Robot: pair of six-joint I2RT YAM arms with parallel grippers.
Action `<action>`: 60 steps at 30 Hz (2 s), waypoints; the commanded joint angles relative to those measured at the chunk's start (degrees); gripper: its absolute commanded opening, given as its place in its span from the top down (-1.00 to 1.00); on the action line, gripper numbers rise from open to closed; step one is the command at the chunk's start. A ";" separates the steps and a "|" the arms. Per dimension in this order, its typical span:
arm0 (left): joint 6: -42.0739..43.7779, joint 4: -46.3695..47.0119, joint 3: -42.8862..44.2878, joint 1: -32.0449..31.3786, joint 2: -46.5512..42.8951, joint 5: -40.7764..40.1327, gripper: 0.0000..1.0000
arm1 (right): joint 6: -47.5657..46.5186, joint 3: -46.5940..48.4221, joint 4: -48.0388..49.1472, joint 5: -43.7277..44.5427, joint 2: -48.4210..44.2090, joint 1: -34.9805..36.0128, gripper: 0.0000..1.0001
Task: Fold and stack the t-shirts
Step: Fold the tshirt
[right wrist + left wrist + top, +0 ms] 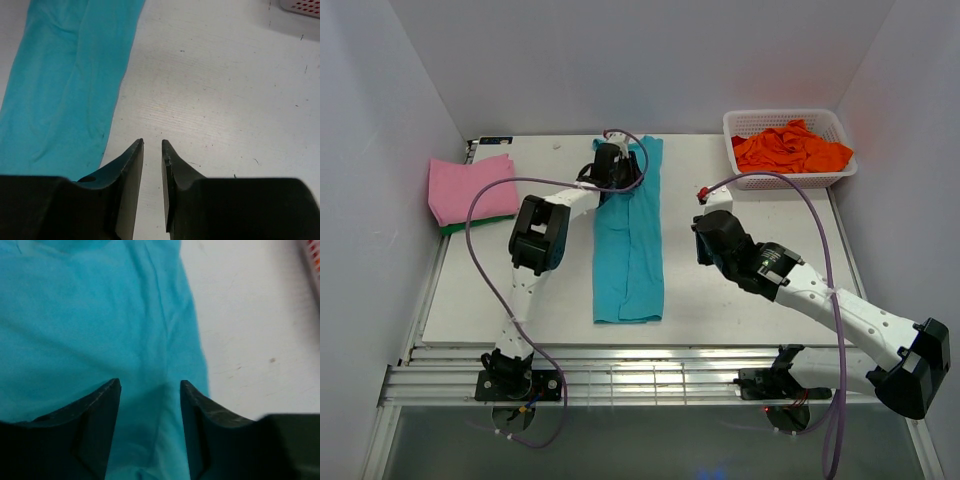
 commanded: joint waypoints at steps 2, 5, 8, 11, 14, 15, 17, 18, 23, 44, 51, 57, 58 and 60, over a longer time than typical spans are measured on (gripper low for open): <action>6.18 3.60 0.91 -2.10 -17.62 -1.72 -0.57 | -2.28 1.00 5.73 -0.80 -0.33 0.43 0.43; 6.28 1.77 -3.11 -3.07 -28.74 -4.71 -0.62 | -1.23 -2.33 8.36 -4.58 -1.29 0.87 0.42; 2.51 1.32 -19.43 -4.83 -44.28 -14.80 -0.61 | 0.26 -6.63 11.26 -7.83 -1.73 1.57 0.42; -2.06 -0.94 -40.44 -7.55 -59.41 -24.29 -0.61 | 1.76 -8.93 12.41 -9.68 -0.34 2.54 0.42; -10.03 -10.15 -55.48 -10.28 -70.32 -30.64 -0.60 | 3.86 -11.22 13.28 -10.73 1.86 3.94 0.42; -12.25 -12.02 -58.65 -11.24 -72.55 -30.91 -0.59 | 4.39 -12.79 13.99 -11.18 2.39 4.21 0.42; -15.68 -15.80 -67.00 -12.04 -76.86 -31.09 -0.58 | 5.62 -14.29 15.39 -12.32 3.10 4.82 0.42; -17.79 -16.43 -69.29 -12.30 -80.71 -30.48 -0.58 | 6.94 -15.17 17.31 -13.63 3.19 4.91 0.42; -21.76 -22.05 -76.68 -12.57 -87.33 -25.40 -0.57 | 10.63 -20.27 22.95 -18.90 3.27 5.35 0.42; -26.42 -13.10 -92.87 -12.74 -94.46 -7.45 -0.60 | 14.86 -25.72 37.20 -25.25 11.27 7.64 0.27; -26.25 -12.30 -93.66 -12.74 -93.58 -6.74 -0.60 | 15.39 -25.03 32.63 -23.23 9.52 8.69 0.27; -26.42 -14.06 -92.52 -12.83 -90.07 -4.46 -0.60 | 16.44 -24.50 29.46 -22.17 9.69 10.45 0.21; -26.51 -15.28 -92.26 -12.92 -89.72 -4.37 -0.60 | 16.44 -24.41 29.29 -21.91 9.78 10.80 0.18; -26.77 -16.78 -91.82 -13.09 -89.10 -4.46 -0.61 | 17.06 -24.06 27.97 -20.76 9.95 11.50 0.17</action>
